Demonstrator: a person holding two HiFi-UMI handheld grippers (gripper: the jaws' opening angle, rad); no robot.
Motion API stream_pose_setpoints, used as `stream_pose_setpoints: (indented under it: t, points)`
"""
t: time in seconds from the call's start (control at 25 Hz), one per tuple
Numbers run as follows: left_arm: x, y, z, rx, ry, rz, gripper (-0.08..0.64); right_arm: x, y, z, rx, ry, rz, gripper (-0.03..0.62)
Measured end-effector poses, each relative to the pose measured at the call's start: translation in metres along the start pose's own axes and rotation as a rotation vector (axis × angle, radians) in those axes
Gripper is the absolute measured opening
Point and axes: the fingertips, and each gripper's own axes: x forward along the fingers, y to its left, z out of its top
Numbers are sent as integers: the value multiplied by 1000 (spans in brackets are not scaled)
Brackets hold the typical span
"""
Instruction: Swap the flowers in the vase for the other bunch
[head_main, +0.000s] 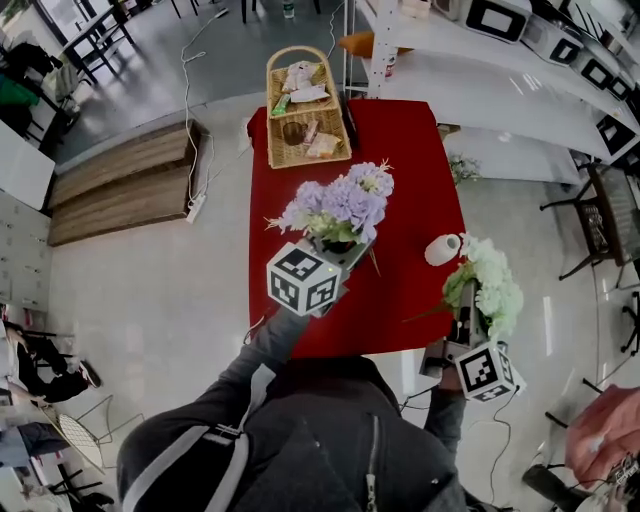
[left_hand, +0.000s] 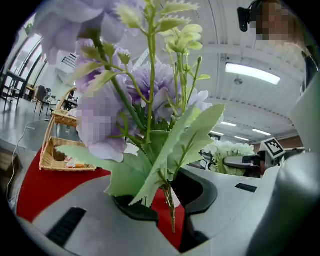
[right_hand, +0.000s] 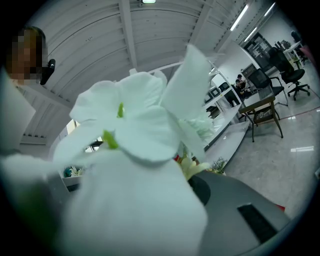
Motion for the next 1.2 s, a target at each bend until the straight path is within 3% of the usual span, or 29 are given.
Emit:
stream_pose_setpoints:
  t: [0.64,0.84,1.04,1.2]
  points:
    - [2,7,3,-31,-16,-10,81,13,7,5,-40,-8,-13,83]
    - [0,6,2,-42,-20,-28,81,7,7,4,-7,-27,-21,83]
    - [6,0,-3,-52,-17,-38,81,3,-1,28,-21,-74,-28,81]
    - [8,-10,-6,-64,-17,-50,81,3,0,59,-105,-108,-24,81]
